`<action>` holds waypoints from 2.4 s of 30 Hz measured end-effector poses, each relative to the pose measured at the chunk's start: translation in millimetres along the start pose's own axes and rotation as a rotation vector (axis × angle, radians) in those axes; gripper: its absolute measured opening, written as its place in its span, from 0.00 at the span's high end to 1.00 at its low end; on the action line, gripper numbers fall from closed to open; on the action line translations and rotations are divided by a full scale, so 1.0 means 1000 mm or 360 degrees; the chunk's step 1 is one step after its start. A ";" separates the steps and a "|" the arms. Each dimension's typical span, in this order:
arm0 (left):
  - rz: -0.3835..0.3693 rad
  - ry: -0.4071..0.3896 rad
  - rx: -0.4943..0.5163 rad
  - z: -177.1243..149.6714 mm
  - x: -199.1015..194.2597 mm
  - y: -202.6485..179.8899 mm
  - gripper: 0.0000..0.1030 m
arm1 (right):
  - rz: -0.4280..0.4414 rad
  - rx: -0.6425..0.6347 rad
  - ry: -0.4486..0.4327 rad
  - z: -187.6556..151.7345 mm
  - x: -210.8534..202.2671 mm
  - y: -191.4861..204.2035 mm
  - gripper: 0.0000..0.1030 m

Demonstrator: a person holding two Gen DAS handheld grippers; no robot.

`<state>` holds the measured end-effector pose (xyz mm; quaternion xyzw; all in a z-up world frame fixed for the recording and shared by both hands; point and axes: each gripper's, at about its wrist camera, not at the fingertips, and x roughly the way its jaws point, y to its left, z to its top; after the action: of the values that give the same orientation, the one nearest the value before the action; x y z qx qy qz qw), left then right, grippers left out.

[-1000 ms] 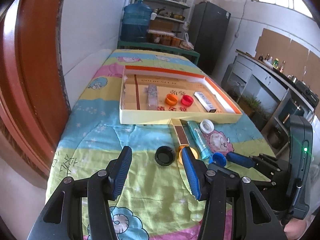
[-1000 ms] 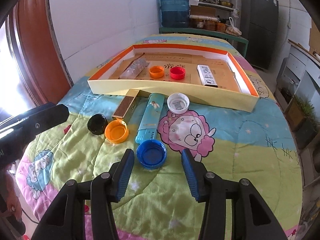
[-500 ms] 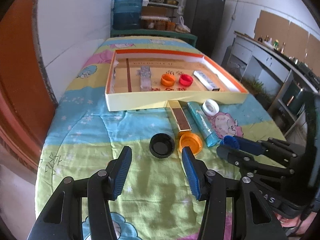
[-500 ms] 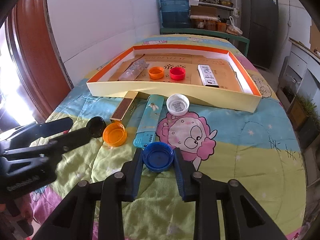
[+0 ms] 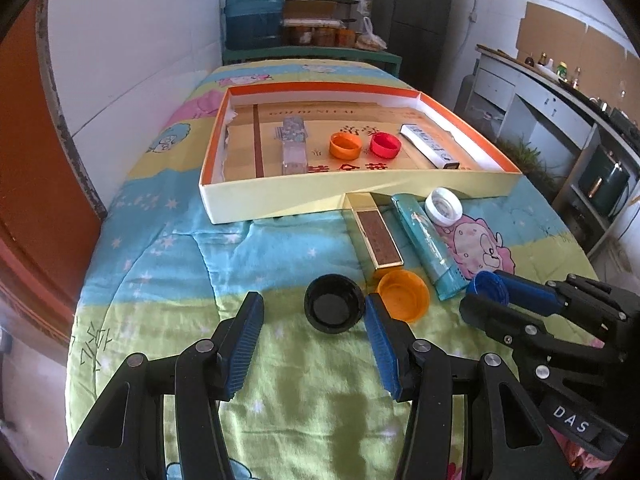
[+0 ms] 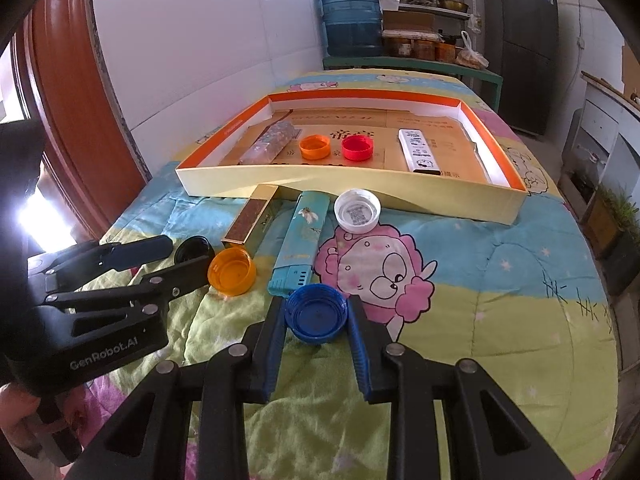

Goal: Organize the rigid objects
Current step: 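Grasp the black cap with the left tool while the right tool grasps the blue cap, then carry the black cap with the left tool while the right tool carries the blue cap over the tray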

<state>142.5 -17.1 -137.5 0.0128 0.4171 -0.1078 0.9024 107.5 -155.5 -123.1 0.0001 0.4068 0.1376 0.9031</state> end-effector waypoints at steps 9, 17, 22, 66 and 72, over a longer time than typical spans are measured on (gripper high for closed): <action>-0.0099 -0.0036 -0.0047 0.000 -0.003 0.006 0.70 | 0.0012 0.0010 -0.0002 0.000 0.000 -0.002 0.70; -0.0110 -0.0094 -0.0077 -0.001 -0.020 0.009 0.70 | 0.0019 0.0027 -0.0005 0.000 -0.001 -0.003 0.71; -0.0116 -0.0147 -0.0090 0.003 -0.035 0.011 0.70 | 0.0006 0.0035 -0.0010 0.000 -0.004 -0.003 0.71; -0.0209 -0.0534 0.0013 0.143 -0.106 -0.016 0.70 | -0.0245 -0.0134 -0.0393 0.130 -0.072 -0.039 0.71; -0.0241 -0.0452 -0.0023 0.158 -0.070 -0.013 0.70 | -0.0238 -0.0072 -0.0378 0.141 -0.056 -0.055 0.71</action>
<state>214.4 -34.7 18.6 -0.0406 0.2859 -0.1731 0.9416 188.9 -206.2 6.1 -0.0343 0.2927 0.0782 0.9524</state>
